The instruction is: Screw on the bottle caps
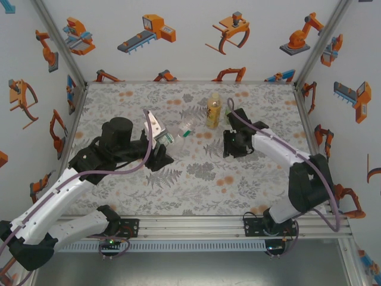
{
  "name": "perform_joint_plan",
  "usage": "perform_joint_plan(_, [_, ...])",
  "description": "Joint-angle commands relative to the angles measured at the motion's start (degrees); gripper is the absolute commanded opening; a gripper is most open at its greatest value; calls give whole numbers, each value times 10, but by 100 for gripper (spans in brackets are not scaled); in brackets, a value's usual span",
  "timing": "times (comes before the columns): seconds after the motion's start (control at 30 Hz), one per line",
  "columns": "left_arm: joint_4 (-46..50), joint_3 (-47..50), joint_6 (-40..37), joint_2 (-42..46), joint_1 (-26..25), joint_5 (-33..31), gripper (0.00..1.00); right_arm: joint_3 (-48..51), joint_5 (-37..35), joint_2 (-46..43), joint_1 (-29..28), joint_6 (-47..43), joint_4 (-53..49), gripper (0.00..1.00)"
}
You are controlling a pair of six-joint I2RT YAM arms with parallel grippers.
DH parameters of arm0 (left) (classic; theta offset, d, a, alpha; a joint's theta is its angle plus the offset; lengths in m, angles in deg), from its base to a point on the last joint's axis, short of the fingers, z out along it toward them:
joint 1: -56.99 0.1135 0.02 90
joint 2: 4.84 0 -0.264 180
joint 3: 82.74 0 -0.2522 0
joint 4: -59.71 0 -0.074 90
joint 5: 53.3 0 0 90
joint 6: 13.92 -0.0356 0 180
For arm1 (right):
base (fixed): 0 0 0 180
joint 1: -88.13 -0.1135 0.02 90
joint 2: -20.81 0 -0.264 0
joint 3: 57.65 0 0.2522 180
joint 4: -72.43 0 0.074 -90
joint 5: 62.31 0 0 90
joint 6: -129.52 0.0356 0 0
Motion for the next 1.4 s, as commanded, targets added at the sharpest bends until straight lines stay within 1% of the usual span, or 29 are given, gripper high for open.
perform_joint_plan(0.0, [17,-7,-42,-1,3,22,39,-17,64,-57,2,-31,-23,30])
perform_joint_plan(0.07, [23,-5,-56,-4,3,29,39,-25,97,-92,1,-50,-25,28])
perform_joint_plan(0.23, [25,14,-113,7,1,75,37,-33,183,-173,1,-109,-2,22])
perform_joint_plan(0.4, [44,26,-168,17,0,88,35,-37,286,-233,1,-160,40,21])
perform_joint_plan(0.5, [71,25,-206,18,-5,95,33,-48,366,-254,1,-195,56,21])
perform_joint_plan(0.6, [94,23,-231,17,-6,96,30,-44,452,-278,1,-218,103,20])
perform_joint_plan(0.73, [112,26,-254,20,-7,101,27,-21,524,-308,-1,-183,214,17])
perform_joint_plan(0.83, [114,32,-264,21,-7,111,27,-3,560,-318,-6,-141,305,13])
perform_joint_plan(0.9, [113,34,-268,21,-8,118,27,12,579,-325,-16,-130,358,12])
perform_joint_plan(1.0, [114,33,-270,21,-10,124,27,27,596,-331,-33,-134,393,9])
perform_joint_plan(1.17, [108,31,-267,23,-12,132,25,30,598,-328,-53,-170,375,4])
perform_joint_plan(1.37, [107,29,-267,25,-14,132,24,14,587,-320,-70,-235,287,1])
